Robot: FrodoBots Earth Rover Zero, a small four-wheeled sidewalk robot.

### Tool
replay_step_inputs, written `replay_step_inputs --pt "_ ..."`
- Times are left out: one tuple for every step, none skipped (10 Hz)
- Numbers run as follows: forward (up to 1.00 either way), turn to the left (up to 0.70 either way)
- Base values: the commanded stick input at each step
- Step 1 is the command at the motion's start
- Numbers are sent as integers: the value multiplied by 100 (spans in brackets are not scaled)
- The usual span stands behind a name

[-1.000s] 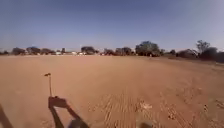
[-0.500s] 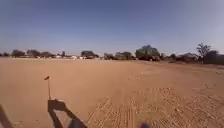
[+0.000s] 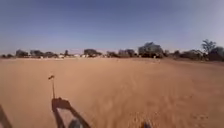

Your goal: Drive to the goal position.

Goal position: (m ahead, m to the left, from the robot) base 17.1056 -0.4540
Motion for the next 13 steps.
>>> replay_step_inputs --pt "100 0" --pt "100 0" --pt "100 0" --pt "100 0" --pt "100 0" --pt "100 -7" --pt "100 -30" --pt "100 -27" --pt "100 -10" --pt "100 -2" --pt "100 0" --pt "100 0" --pt "100 0"
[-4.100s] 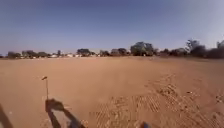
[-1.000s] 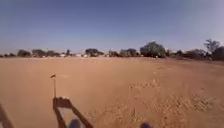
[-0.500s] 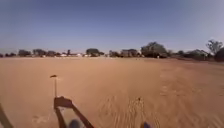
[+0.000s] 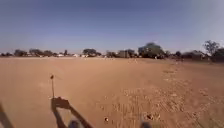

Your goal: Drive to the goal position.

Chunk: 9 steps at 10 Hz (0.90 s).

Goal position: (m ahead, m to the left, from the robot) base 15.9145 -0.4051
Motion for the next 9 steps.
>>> replay_step_inputs --pt "100 0" --pt "100 0" --pt "100 0" --pt "100 0" --pt "100 0" --pt "100 0" --pt "100 0" --pt "100 0" --pt "100 0"
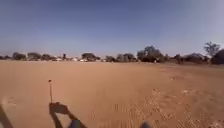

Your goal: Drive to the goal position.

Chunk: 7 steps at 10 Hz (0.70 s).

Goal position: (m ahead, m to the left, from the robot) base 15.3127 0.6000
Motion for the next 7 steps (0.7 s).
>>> replay_step_inputs --pt "100 0" --pt "100 0" --pt "100 -5" --pt "100 -23" --pt "100 -38" --pt "100 -36" --pt "100 -31"
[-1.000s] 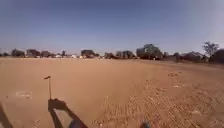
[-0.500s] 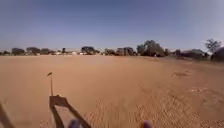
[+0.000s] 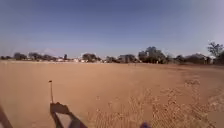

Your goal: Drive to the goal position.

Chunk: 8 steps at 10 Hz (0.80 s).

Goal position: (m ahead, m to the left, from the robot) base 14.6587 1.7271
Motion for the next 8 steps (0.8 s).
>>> replay_step_inputs --pt "100 -16" --pt "100 -3" --pt "100 0" --pt "100 0" --pt "100 0" --pt "100 0" --pt "100 0" --pt "100 0"
